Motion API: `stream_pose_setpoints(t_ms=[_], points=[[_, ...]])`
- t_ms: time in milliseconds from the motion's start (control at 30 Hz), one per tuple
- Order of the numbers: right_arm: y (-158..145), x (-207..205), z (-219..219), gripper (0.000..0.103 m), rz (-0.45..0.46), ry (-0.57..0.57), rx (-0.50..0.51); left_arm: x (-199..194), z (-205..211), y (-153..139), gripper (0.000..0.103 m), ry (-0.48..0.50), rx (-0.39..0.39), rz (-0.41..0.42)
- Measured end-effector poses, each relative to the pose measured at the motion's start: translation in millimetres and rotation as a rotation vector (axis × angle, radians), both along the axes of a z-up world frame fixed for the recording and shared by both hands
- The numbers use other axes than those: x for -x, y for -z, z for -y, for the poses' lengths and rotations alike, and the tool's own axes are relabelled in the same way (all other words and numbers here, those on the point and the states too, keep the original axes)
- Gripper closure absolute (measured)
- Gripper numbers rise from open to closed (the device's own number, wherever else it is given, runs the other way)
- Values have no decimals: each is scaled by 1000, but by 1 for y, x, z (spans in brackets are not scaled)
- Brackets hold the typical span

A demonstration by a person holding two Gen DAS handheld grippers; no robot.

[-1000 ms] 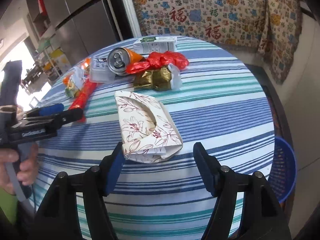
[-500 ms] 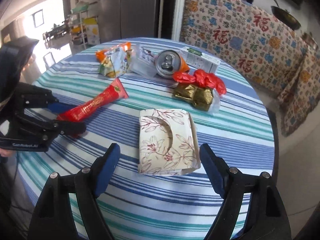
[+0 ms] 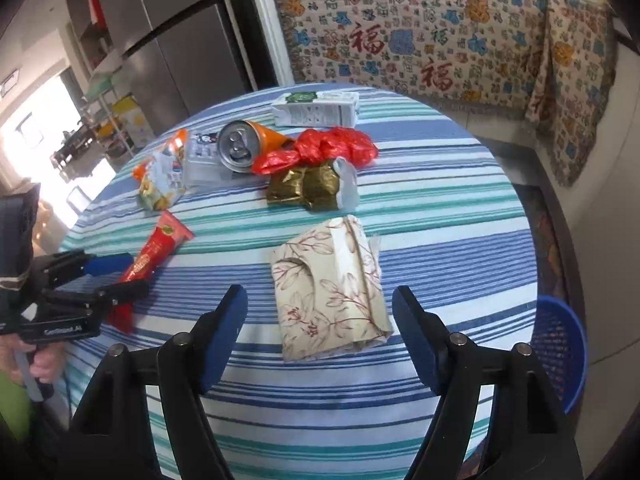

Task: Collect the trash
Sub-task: 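Carry both items to the blue wastebasket and open both tools over it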

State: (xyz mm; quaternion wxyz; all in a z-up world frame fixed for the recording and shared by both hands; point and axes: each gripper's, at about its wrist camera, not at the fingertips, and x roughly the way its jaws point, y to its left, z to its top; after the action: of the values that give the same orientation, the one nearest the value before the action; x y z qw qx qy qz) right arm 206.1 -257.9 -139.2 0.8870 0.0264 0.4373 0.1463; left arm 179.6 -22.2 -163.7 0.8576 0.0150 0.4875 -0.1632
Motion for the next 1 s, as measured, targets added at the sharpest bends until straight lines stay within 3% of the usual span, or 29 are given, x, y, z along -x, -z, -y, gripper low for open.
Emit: stream_pose_setpoints(t_ms=[67,133,167,200,233,267,567,800,1000], points=[[7,-5,10,24,-21,50,-15,0,3,0,47,9,6,-6],[17,-12,20,21,-67,51,-95,-2,6,0,47,22,4,-10],[23,-16,23,30,-104,37,-146,-3,8,0,57,27,1,-15],[28,-19,26,62,-129,43,-187,-4,11,1,77,32,-7,-17],[30,-18,29,61,-133,64,-205,-3,13,0,80,34,-23,-4],[28,-14,29,62,-124,70,-204,-2,14,-2,91,43,-17,-2],[-21,22,38,63,15,132,-102,8,47,-30,93,82,72,59],[-39,27,137,62,54,362,-62,-15,137,-54,93,216,129,70],[-22,31,223,61,-12,509,33,-42,242,-50,93,345,171,25]])
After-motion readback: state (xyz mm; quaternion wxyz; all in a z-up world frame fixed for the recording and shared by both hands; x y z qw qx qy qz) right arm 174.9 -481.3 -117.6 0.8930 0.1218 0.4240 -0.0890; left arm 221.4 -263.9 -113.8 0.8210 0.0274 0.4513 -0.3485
